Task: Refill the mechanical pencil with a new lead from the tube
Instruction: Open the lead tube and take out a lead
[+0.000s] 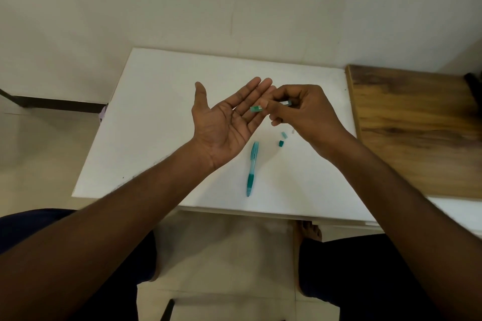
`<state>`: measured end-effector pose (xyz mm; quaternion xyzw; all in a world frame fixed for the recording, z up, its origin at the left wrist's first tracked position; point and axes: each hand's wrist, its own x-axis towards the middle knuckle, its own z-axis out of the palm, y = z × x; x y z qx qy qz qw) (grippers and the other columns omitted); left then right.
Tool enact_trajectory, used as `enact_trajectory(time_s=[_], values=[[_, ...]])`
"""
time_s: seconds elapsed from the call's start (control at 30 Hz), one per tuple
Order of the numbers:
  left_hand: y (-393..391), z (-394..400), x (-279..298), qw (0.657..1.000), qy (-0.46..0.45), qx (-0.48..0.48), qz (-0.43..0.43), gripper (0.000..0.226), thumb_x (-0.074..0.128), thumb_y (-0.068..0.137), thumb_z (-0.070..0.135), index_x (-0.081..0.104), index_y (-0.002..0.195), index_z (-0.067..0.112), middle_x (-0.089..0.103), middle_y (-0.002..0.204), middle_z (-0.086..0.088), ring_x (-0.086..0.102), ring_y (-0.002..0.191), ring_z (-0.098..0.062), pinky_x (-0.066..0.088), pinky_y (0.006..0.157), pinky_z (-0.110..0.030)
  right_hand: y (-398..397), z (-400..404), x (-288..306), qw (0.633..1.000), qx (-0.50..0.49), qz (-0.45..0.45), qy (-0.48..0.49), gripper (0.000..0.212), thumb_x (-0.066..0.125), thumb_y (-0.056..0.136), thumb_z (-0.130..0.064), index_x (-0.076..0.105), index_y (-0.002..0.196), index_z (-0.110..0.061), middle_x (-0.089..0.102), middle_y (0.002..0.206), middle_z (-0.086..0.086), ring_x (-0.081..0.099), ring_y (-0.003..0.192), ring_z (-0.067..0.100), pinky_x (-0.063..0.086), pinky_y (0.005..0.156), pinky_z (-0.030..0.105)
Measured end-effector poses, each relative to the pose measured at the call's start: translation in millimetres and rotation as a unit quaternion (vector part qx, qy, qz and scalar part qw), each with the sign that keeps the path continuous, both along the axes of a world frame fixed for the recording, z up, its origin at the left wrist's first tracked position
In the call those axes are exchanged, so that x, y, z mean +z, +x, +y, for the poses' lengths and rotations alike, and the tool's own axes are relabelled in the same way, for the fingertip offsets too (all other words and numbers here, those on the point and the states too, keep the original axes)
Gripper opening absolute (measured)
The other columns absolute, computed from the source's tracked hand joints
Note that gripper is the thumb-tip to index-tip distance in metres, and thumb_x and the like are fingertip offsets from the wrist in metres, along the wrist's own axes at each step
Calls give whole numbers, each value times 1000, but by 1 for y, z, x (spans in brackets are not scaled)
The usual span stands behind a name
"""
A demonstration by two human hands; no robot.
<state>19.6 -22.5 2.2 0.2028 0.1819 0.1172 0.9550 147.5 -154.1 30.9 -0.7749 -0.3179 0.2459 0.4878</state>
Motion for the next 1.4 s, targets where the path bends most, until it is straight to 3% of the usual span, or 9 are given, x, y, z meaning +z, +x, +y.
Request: enact_trajectory(time_s=[0.13,0.7,0.93,1.0,1.07,1.13,1.2,1.27,1.4], values=[[1,4,4,1000,5,9,-3,108,18,98,85,50,157,0,59,156,-19,59,145,-33,49,119,-39,0,2,1,998,-17,50,16,14,81,95,-26,83,102,-13,81,86,4,76,76,19,68,83,37],[1,7,7,998,35,42,27,104,20,101,82,53,155,0,63,153,-19,60,143,-34,48,119,-44,-19,10,-16,993,22,112,-11,7,81,96,-25,84,94,-19,84,88,2,77,76,15,66,79,30],[-4,12,11,999,22,43,0,101,23,100,83,59,149,2,66,150,-17,64,140,-30,56,110,-38,-15,11,-13,968,-12,244,53,12,77,99,-18,84,99,-9,80,89,11,70,76,17,63,79,31],[-4,13,13,997,43,46,40,91,32,102,79,68,139,5,73,141,-14,73,127,-27,62,103,-36,-12,10,-11,953,-24,290,80,10,76,99,-14,83,100,-7,79,89,11,70,75,17,62,77,30],[-3,15,13,973,165,74,146,64,47,105,67,78,124,14,82,120,-3,79,105,-18,65,86,-32,-9,9,-9,935,-38,335,110,9,75,99,-10,81,102,-5,79,88,10,69,75,16,62,75,29],[-5,20,11,886,394,112,218,36,60,107,50,80,115,23,83,106,8,75,89,-7,60,77,-28,-5,6,-8,919,-55,366,134,9,74,99,-9,81,104,-4,78,88,9,69,74,16,63,74,28],[-10,27,7,787,564,136,208,24,64,106,42,80,116,26,82,104,11,71,86,-5,56,75,-26,-1,5,-7,913,-64,376,147,9,74,99,-9,80,104,-4,77,87,9,69,73,15,63,73,28],[-13,30,7,756,614,128,185,25,65,105,45,80,117,29,82,102,12,72,83,-7,53,72,-24,1,5,-7,913,-68,373,150,9,74,99,-9,81,103,-4,77,87,9,69,72,14,63,73,27],[-13,26,8,745,622,122,209,28,71,98,54,82,113,33,82,102,16,75,87,-11,58,72,-26,2,7,-8,922,-76,355,138,8,75,98,-8,82,101,-5,79,86,9,69,73,15,65,75,30]])
